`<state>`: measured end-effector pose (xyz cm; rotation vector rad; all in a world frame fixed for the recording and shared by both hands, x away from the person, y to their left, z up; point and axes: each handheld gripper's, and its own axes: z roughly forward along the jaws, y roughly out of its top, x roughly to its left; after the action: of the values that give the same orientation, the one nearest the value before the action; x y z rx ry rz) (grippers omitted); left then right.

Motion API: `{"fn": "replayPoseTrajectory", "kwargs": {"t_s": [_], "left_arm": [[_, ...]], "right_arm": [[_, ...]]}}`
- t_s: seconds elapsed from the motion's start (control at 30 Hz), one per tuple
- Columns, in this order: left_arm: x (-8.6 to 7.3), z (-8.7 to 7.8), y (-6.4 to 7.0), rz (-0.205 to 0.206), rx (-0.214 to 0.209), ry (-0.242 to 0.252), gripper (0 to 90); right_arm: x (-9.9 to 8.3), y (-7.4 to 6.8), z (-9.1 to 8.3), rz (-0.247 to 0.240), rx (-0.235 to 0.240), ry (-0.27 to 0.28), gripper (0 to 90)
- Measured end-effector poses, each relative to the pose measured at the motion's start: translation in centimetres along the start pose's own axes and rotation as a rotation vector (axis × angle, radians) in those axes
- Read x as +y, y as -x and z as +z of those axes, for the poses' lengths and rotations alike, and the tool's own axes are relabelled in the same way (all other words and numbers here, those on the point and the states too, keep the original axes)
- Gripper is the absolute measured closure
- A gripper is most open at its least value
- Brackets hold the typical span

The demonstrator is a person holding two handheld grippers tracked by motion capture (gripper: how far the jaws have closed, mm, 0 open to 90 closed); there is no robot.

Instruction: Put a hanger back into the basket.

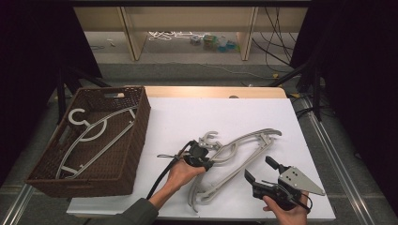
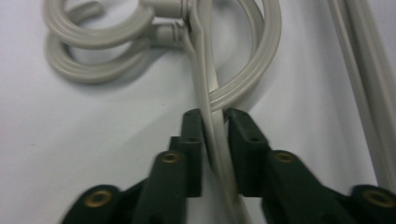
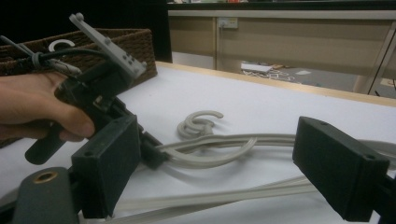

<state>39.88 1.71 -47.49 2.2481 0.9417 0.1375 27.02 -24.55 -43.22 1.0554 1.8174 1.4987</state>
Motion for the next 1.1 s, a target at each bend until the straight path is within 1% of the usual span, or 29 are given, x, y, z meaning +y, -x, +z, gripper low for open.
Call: {"fn": "replayPoseTrajectory", "kwargs": {"t_s": [0.03, 0.1, 0.2, 0.23, 0.27, 0.3, 0.33, 0.37, 0.4, 0.43, 0.47, 0.5, 0.53, 0.57, 0.6, 0.63, 0.67, 0.7, 0.87, 0.93, 0.97, 1.03, 1.07, 1.1], "left_arm": [[-0.1, 0.0, -0.1, -0.012, -0.003, -0.007, 78.6], [-0.2, 0.2, -0.4, -0.054, -0.024, 0.017, 78.9], [-0.3, 0.1, -0.5, -0.061, -0.024, 0.028, 79.3], [-0.4, 0.1, -0.7, -0.075, -0.033, 0.034, 79.4], [-0.5, 0.1, -0.7, -0.092, -0.038, 0.045, 79.6], [-0.5, 0.1, -0.7, -0.092, -0.038, 0.045, 79.8], [-0.5, 0.0, -0.9, -0.099, -0.041, 0.048, 79.8], [-0.6, -0.1, -1.0, -0.115, -0.033, 0.059, 80.2], [-0.6, -0.1, -1.0, -0.118, -0.032, 0.064, 80.4], [-0.7, -0.2, -1.1, -0.131, -0.038, 0.07, 80.5], [-0.7, -0.2, -1.1, -0.131, -0.038, 0.07, 80.5], [-0.7, -0.3, -1.1, -0.145, -0.054, 0.079, 80.6], [-0.7, -0.4, -1.1, -0.142, -0.047, 0.081, 80.7], [-0.6, -0.5, -1.0, -0.129, -0.034, 0.073, 80.7], [-0.6, -0.5, -1.0, -0.129, -0.034, 0.073, 80.7], [-0.7, -0.4, -1.0, -0.132, -0.042, 0.077, 80.7], [-0.7, -0.5, -1.3, -0.136, -0.065, 0.062, 80.6], [-0.7, -0.4, -1.3, -0.147, -0.061, 0.07, 80.7], [-0.7, -0.4, -1.4, -0.147, -0.069, 0.059, 80.6], [-0.8, -0.5, -1.4, -0.156, -0.069, 0.058, 80.6], [-0.7, -0.5, -1.4, -0.136, -0.069, 0.052, 80.5], [-0.7, -0.5, -1.5, -0.149, -0.079, 0.059, 80.5], [-0.7, -0.5, -1.5, -0.149, -0.079, 0.059, 80.4], [-0.8, -0.5, -1.6, -0.187, -0.088, 0.056, 80.2]], "right_arm": [[0.0, 0.0, -0.1, -0.003, -0.007, -0.003, 16.0], [0.0, 0.0, -0.1, -0.004, -0.007, -0.004, 16.0], [0.0, 0.0, -0.1, 0.0, -0.001, 0.001, 16.1], [0.1, 0.0, -0.1, 0.0, 0.001, -0.007, 16.1], [0.0, 0.0, 0.0, 0.002, 0.0, 0.001, 16.1], [0.0, 0.0, 0.0, 0.002, 0.0, 0.001, 16.1], [0.1, 0.0, -0.1, -0.004, -0.005, -0.004, 16.1], [0.0, 0.0, 0.0, 0.001, 0.003, 0.0, 16.1], [0.1, 0.0, -0.1, -0.001, 0.002, -0.009, 16.1], [0.1, 0.0, -0.1, 0.0, 0.002, -0.009, 16.1], [0.1, 0.0, -0.2, -0.001, -0.007, -0.011, 16.1], [0.1, 0.1, -0.2, -0.008, -0.007, -0.008, 16.1], [0.1, 0.1, -0.2, -0.008, -0.007, -0.008, 16.1], [0.1, 0.1, -0.2, -0.008, -0.006, -0.015, 16.1], [0.1, 0.1, -0.2, -0.008, -0.006, -0.015, 16.1], [0.1, 0.1, -0.3, -0.006, -0.008, -0.023, 16.1], [0.1, 0.1, -0.2, -0.009, -0.008, -0.018, 16.1], [0.1, 0.1, -0.2, -0.009, -0.008, -0.021, 16.2], [0.1, 0.1, -0.2, -0.01, -0.008, -0.019, 16.2], [0.2, 0.1, -0.2, -0.009, -0.006, -0.018, 16.3], [0.2, 0.2, -0.2, -0.012, -0.011, -0.016, 16.4], [0.1, 0.2, -0.1, -0.002, -0.002, 0.003, 16.4], [0.1, 0.2, -0.1, -0.002, -0.002, 0.003, 16.4], [0.2, 0.2, -0.2, -0.001, -0.01, -0.007, 16.6]]}}
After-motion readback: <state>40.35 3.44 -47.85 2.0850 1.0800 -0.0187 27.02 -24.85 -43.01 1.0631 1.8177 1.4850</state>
